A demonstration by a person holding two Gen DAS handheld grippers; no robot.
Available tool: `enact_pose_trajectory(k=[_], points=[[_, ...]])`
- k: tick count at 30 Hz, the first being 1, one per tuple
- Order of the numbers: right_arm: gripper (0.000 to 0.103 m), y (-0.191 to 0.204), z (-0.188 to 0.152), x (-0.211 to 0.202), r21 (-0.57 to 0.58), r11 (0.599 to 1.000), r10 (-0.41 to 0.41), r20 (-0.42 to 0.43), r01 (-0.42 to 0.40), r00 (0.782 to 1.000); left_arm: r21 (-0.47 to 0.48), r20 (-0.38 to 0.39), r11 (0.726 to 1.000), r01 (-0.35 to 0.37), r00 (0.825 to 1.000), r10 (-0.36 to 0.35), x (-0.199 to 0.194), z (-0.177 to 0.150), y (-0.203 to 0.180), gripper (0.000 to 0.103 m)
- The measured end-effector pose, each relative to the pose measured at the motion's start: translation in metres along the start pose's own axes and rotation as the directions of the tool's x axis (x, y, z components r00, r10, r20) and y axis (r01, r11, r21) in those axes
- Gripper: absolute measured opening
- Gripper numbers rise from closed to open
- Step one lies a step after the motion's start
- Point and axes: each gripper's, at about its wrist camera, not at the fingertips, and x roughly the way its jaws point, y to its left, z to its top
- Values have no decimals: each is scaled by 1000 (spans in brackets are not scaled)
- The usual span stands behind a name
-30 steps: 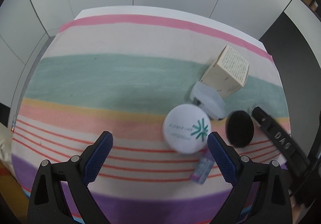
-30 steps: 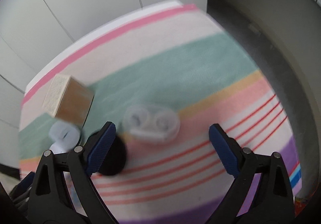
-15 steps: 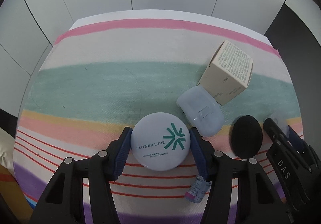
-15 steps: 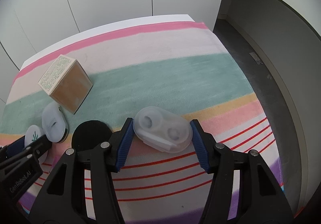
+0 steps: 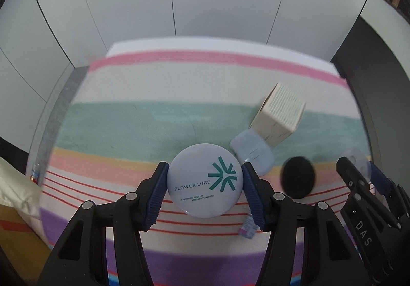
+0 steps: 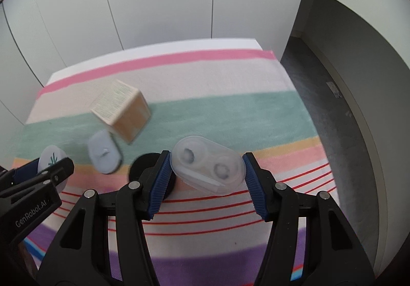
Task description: Organize objects
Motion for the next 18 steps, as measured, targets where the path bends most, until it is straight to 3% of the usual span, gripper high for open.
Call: enact_pose_trajectory(k=[9,11,15,18], points=[[59,9,39,-97,-86,994,80,70,-73,994,-1,139,1000,2,990,-2,-118,27,9,58],[59,11,47,-127,-94,993,85,100,-75,991,3,177,1000,-25,984,24,-148,28,11,58],[59,16,56,-184,-119,990,93,154,-75,984,3,221,1000,-14,975,13,-205,26,18,58],[59,19,61,-222,-129,989,94,177,-72,980,15,237,998,-57,970,52,-238,20,16,58]])
